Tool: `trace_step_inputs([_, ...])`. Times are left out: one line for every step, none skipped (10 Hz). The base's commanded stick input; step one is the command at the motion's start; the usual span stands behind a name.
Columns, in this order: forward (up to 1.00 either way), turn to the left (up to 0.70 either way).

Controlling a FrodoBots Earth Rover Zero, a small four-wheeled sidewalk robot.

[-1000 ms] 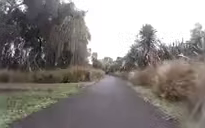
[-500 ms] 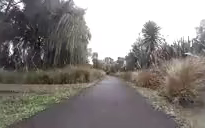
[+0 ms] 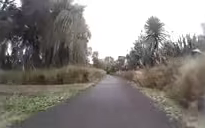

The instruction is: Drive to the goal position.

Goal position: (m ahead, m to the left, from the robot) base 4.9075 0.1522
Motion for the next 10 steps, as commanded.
trace_step_inputs([0.85, 0.00])
trace_step_inputs([0.85, 0.00])
trace_step_inputs([0.85, 0.00])
trace_step_inputs([0.85, 0.00])
trace_step_inputs([0.85, 0.00])
trace_step_inputs([0.85, 0.00])
trace_step_inputs([0.85, 0.00])
trace_step_inputs([0.85, 0.00])
trace_step_inputs([0.85, 0.00])
trace_step_inputs([0.85, 0.00])
